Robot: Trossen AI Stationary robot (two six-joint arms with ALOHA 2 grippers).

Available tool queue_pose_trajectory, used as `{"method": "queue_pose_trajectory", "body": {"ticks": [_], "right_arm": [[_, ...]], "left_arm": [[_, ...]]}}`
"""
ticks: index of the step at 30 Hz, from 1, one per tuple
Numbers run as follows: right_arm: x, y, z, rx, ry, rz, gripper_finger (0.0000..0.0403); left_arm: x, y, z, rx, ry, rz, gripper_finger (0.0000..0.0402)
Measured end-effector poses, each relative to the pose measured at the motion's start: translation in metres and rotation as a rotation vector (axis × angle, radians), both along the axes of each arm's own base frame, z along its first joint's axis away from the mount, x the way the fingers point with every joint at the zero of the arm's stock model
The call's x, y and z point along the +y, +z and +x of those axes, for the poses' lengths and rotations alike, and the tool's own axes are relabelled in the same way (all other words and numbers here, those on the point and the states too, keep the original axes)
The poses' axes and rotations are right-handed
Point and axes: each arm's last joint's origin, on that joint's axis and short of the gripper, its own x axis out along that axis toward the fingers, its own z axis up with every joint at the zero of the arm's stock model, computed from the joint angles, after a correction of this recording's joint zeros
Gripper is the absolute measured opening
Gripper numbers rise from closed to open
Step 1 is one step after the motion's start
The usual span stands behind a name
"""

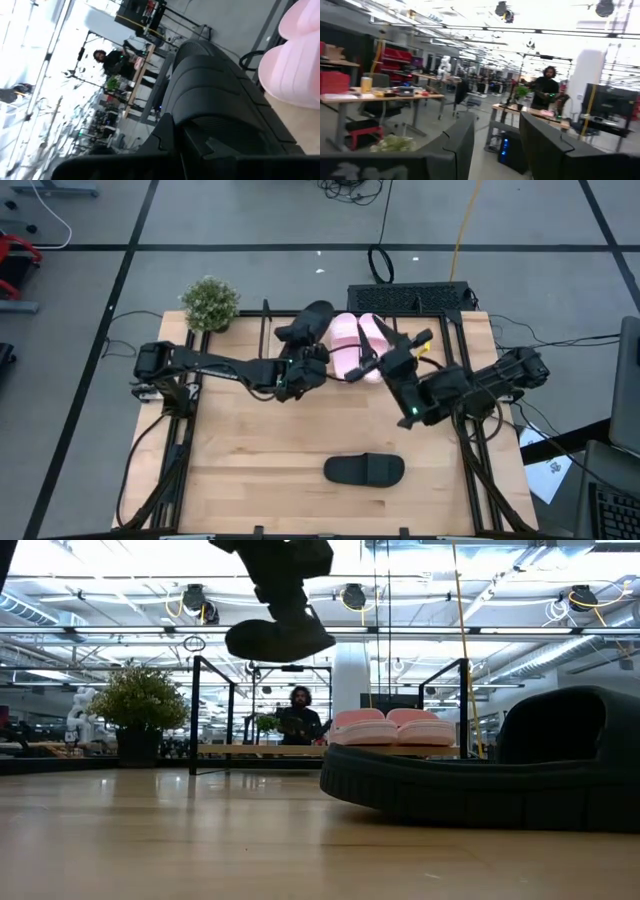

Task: Pick and place slides into the shelf
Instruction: Put the top black slide on the shelf

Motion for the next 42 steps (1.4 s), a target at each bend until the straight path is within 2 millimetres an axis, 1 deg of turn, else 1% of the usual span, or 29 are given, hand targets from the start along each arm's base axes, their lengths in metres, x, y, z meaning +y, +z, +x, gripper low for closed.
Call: {"method": "queue_pose_trajectory", "body": {"ticks": [4, 8, 11, 14, 17, 20, 24, 27, 30, 32, 34, 37, 42], "right_arm": [[-0.009, 0.001, 0.001, 0.014, -0.036, -0.005, 0.0146], [-0.013, 0.001, 0.002, 0.092, -0.073, -0.036, 0.0146], [-0.014, 0.002, 0.0, 0.114, -0.091, -0.033, 0.0146], [-0.016, 0.007, -0.007, 0.116, -0.096, -0.042, 0.0146], [-0.02, 0.018, -0.02, 0.085, -0.097, -0.03, 0.0146], [-0.025, 0.03, -0.035, 0.037, -0.095, -0.012, 0.0146], [-0.029, 0.042, -0.054, -0.016, -0.089, 0.011, 0.0146], [-0.031, 0.049, -0.066, -0.048, -0.075, 0.027, 0.0146], [-0.03, 0.053, -0.072, -0.05, -0.063, 0.034, 0.0146], [-0.028, 0.052, -0.072, -0.033, -0.062, 0.048, 0.0146], [-0.027, 0.051, -0.072, -0.003, -0.071, 0.063, 0.0146], [-0.026, 0.048, -0.068, 0.061, -0.085, 0.062, 0.0146], [-0.024, 0.042, -0.064, 0.102, -0.086, 0.045, 0.0146]], "left_arm": [[-0.001, 0.003, 0.012, 0.017, 0.025, 0.027, 0.0], [-0.001, 0.025, 0.019, -0.031, 0.091, 0.067, 0.0], [0.001, 0.04, 0.022, -0.071, 0.115, 0.074, 0.0], [0.002, 0.045, 0.022, -0.048, 0.145, 0.095, 0.0], [0.008, 0.044, 0.02, 0.018, 0.231, 0.139, 0.0], [0.015, 0.043, 0.019, 0.01, 0.249, 0.138, 0.0], [0.023, 0.031, 0.024, 0.039, 0.267, 0.14, 0.0], [0.032, 0.013, 0.034, 0.079, 0.286, 0.144, 0.0], [0.045, -0.01, 0.043, 0.193, 0.306, 0.152, 0.0], [0.052, -0.025, 0.046, 0.277, 0.315, 0.155, 0.0], [0.06, -0.037, 0.048, 0.317, 0.327, 0.153, 0.0], [0.067, -0.039, 0.048, 0.3, 0.346, 0.15, 0.0], [0.07, -0.039, 0.048, 0.212, 0.357, 0.144, 0.0]]}}
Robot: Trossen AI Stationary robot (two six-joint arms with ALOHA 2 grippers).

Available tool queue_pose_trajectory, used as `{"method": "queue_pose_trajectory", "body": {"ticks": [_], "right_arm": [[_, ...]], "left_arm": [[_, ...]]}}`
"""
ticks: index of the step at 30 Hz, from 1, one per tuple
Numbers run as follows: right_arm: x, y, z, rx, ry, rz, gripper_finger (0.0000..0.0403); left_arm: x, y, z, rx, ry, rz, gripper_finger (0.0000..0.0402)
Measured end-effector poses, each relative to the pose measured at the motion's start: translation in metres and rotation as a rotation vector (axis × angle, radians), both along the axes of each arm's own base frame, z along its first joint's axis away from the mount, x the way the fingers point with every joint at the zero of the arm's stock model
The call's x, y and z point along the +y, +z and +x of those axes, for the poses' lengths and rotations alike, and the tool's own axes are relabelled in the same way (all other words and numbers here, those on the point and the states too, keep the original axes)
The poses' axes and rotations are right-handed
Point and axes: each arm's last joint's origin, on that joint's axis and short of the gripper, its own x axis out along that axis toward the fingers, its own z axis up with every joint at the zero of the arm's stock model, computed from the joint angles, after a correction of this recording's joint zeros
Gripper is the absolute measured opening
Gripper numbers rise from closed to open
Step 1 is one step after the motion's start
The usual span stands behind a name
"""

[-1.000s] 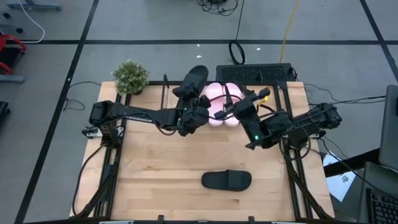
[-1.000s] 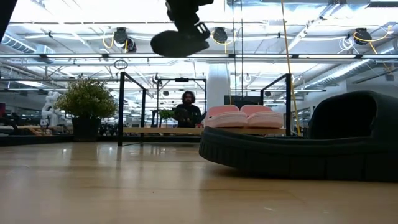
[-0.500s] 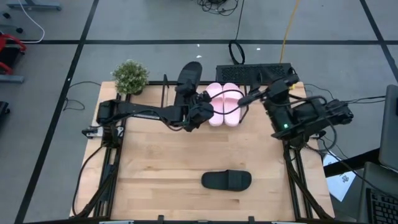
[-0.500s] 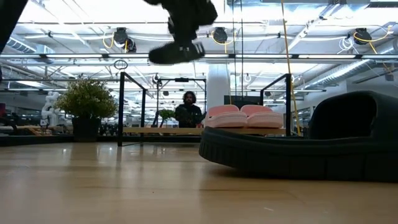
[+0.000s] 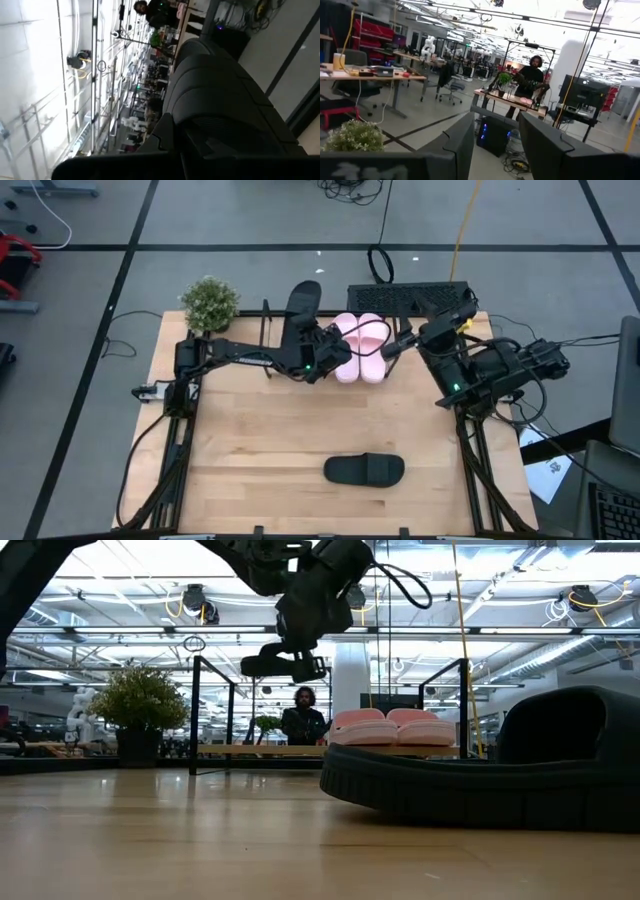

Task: Pick and place slides into the shelf
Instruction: Put the top black slide on the shelf

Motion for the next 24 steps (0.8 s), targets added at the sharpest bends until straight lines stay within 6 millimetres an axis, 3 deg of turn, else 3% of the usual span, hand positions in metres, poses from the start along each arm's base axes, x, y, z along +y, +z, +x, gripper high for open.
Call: {"method": "queue_pose_trajectory", "body": {"ticks": [6, 14, 19, 24], "right_arm": [[-0.001, 0.0, 0.0, -0.003, -0.002, -0.001, 0.0146], [-0.001, 0.001, -0.001, -0.002, -0.001, -0.003, 0.0146], [-0.003, 0.001, 0.0, -0.008, -0.007, -0.002, 0.0146], [-0.002, 0.001, 0.0, -0.033, 0.007, -0.009, 0.0146]], "left_arm": [[0.007, -0.008, -0.003, 0.022, -0.017, -0.031, 0.0001], [0.012, -0.028, -0.023, 0.002, -0.056, -0.178, 0.0001], [0.018, -0.042, -0.047, -0.116, 0.008, -0.452, 0.0001], [0.017, -0.039, -0.056, -0.13, 0.068, -0.368, 0.0001]]}}
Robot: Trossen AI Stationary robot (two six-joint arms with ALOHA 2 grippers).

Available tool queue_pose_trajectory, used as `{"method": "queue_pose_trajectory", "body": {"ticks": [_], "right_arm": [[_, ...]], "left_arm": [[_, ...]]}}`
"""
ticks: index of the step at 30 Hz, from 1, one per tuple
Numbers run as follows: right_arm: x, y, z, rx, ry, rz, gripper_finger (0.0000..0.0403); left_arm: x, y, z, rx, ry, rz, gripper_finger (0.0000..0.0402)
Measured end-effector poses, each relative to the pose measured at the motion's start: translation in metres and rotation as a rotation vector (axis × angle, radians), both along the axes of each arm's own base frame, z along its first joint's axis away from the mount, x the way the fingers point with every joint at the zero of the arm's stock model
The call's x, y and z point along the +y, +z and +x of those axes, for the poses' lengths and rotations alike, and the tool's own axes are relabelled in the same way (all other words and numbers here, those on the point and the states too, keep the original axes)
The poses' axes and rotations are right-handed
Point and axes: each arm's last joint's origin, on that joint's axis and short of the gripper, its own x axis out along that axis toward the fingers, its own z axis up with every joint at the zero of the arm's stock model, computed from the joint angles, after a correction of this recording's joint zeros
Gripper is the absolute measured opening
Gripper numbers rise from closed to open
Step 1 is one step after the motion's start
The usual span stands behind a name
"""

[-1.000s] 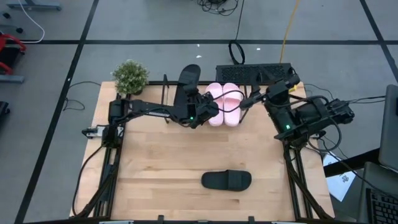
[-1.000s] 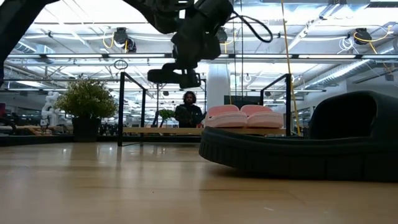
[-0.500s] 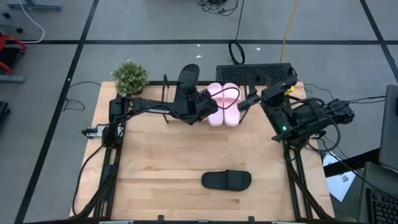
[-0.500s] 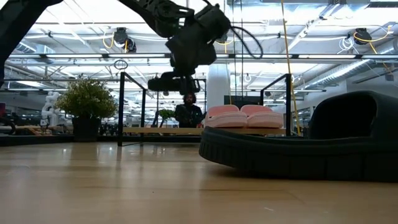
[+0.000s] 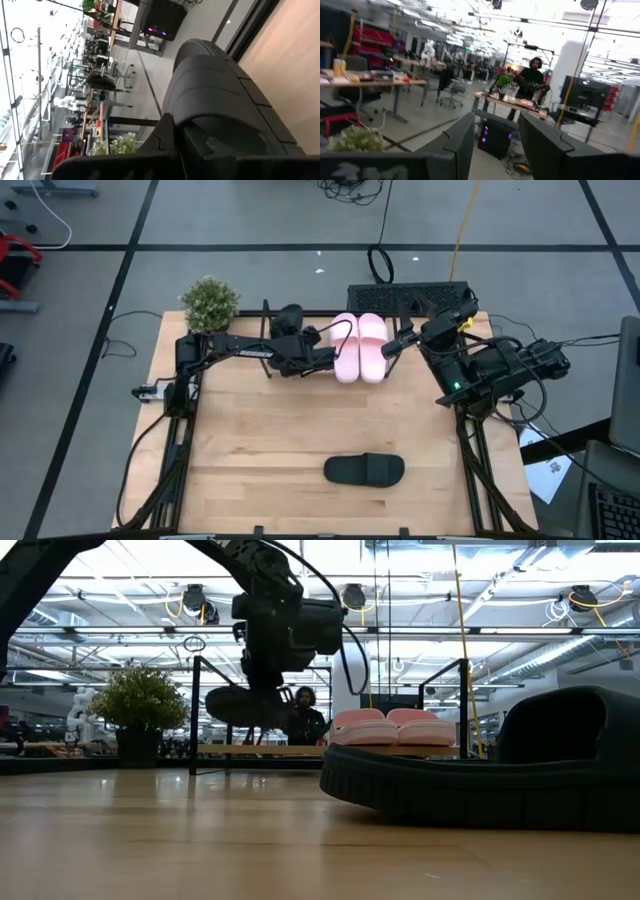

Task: Pick and place slides into the shelf
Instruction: Put the top black slide on the shelf

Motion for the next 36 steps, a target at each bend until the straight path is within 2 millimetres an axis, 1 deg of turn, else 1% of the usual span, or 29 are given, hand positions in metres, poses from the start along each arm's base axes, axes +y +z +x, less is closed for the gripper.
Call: {"method": "queue_pose_trajectory", "body": {"ticks": [3, 6, 11, 17, 23, 29, 36], "right_arm": [[0.001, 0.0, 0.001, -0.029, 0.022, -0.017, 0.0146], [0.001, 0.0, 0.001, -0.041, 0.025, -0.01, 0.0146], [0.002, -0.001, 0.003, -0.015, 0.025, -0.015, 0.0146], [0.002, -0.001, 0.003, -0.013, 0.025, -0.016, 0.0146], [0.002, -0.001, 0.003, -0.013, 0.026, -0.017, 0.0146], [0.002, -0.001, 0.003, -0.008, 0.025, -0.019, 0.0146], [0.002, -0.001, 0.003, -0.005, 0.026, -0.022, 0.0146]], "left_arm": [[0.0, 0.003, 0.003, -0.012, -0.015, -0.014, 0.0001], [0.0, 0.002, 0.005, -0.014, -0.022, -0.028, 0.0001], [0.009, 0.002, 0.003, -0.011, -0.003, -0.031, 0.0001], [0.012, 0.0, 0.002, -0.055, 0.015, -0.108, 0.0001], [0.011, 0.0, 0.001, -0.043, 0.015, -0.094, 0.0001], [0.02, 0.0, -0.002, -0.042, 0.042, -0.08, 0.0001], [0.023, -0.009, 0.0, -0.026, 0.047, -0.089, 0.0001]]}}
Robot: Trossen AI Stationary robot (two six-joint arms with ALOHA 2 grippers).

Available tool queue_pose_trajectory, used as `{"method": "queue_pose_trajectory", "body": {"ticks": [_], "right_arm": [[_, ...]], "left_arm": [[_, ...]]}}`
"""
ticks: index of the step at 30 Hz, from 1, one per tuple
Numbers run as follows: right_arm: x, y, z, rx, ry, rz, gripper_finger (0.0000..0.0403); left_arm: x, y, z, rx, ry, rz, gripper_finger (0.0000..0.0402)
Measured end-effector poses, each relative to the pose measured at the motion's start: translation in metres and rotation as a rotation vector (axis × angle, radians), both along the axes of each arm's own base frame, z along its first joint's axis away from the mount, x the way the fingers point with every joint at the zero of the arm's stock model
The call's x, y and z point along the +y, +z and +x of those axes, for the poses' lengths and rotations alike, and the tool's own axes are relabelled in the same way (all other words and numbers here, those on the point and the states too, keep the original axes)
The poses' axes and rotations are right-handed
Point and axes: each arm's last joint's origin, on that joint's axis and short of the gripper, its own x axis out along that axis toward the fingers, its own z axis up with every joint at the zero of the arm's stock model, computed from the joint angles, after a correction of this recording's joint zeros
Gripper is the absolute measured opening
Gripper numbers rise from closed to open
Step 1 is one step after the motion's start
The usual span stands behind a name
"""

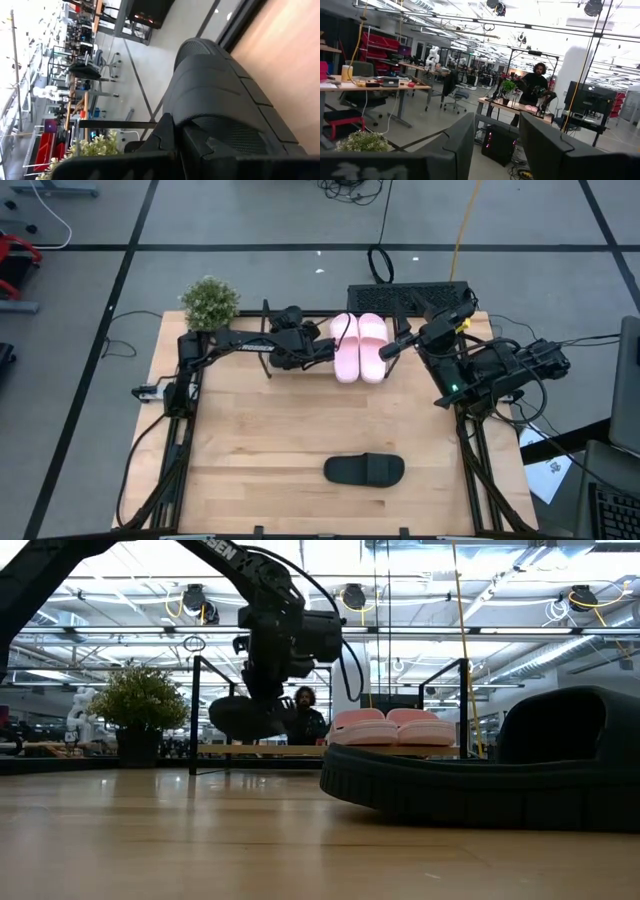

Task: Pick and place slides into the shelf
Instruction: Put the top black slide on the shelf

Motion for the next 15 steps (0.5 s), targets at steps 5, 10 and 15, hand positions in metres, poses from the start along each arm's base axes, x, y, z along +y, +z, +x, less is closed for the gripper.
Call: {"method": "queue_pose_trajectory", "body": {"ticks": [5, 10, 15], "right_arm": [[0.0, 0.0, 0.0, 0.012, -0.002, -0.006, 0.0146], [0.0, 0.0, 0.0, 0.02, -0.005, -0.009, 0.0146], [0.0, 0.0, 0.0, 0.021, -0.005, -0.009, 0.0146]], "left_arm": [[0.001, -0.011, 0.001, 0.023, 0.006, -0.021, 0.0001], [0.001, -0.017, 0.003, 0.025, 0.008, -0.023, 0.0001], [0.001, -0.019, 0.003, 0.031, 0.007, -0.028, 0.0001]]}}
